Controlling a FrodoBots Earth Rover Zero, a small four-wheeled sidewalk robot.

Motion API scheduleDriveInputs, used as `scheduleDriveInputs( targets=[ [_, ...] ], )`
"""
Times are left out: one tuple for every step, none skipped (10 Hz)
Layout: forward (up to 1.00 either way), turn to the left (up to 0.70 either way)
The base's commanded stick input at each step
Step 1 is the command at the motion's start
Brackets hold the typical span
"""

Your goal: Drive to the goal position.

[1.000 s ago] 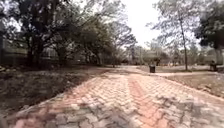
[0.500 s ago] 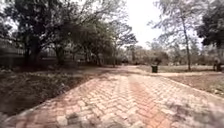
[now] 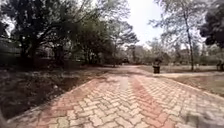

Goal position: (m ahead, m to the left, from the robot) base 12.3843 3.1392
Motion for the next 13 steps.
scheduleDriveInputs(
  targets=[
    [0.7,0.0],
    [0.7,0.0],
    [0.7,0.0],
    [0.7,0.0],
    [0.7,0.0],
    [0.7,0.0],
    [0.7,0.0],
    [0.7,0.0],
    [0.7,0.0],
    [0.7,0.0],
    [0.7,0.0],
    [0.7,0.0],
    [0.7,0.09]
  ],
)
